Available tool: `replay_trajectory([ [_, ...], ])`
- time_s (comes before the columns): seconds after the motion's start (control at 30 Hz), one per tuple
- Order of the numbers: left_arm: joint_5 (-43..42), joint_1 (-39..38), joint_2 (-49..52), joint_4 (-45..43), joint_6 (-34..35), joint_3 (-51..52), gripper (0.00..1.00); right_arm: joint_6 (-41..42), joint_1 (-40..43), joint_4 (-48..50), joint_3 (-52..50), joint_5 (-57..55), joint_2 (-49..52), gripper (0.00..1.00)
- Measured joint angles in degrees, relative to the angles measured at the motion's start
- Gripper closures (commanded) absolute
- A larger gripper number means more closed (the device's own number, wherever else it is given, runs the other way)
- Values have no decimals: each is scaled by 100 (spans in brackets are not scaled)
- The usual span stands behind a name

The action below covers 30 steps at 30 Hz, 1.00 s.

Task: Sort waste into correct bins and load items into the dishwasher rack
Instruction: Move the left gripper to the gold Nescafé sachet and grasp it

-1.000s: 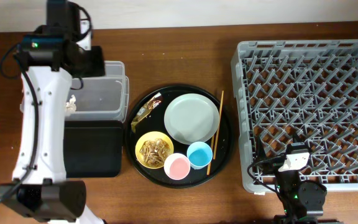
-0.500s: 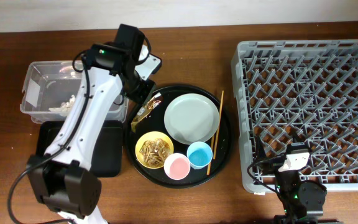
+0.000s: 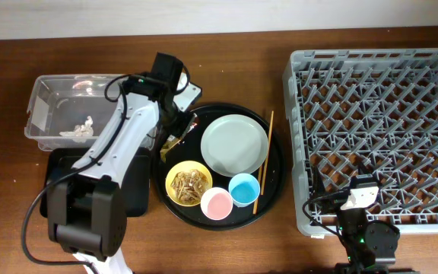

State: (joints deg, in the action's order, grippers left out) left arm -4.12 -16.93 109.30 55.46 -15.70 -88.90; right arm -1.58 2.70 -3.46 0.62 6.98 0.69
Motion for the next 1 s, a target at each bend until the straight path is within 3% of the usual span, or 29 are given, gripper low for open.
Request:
replay_trajectory([
  [0.67, 0, 0, 2, -2109, -22, 1753, 44, 4, 0, 0, 0, 0, 0, 2],
  [0.77, 0, 0, 2, -2299, -24, 1856, 54, 4, 0, 0, 0, 0, 0, 2],
  [1.0, 0, 0, 98, -2483, -63, 1906, 55, 4, 0, 0, 0, 0, 0, 2],
])
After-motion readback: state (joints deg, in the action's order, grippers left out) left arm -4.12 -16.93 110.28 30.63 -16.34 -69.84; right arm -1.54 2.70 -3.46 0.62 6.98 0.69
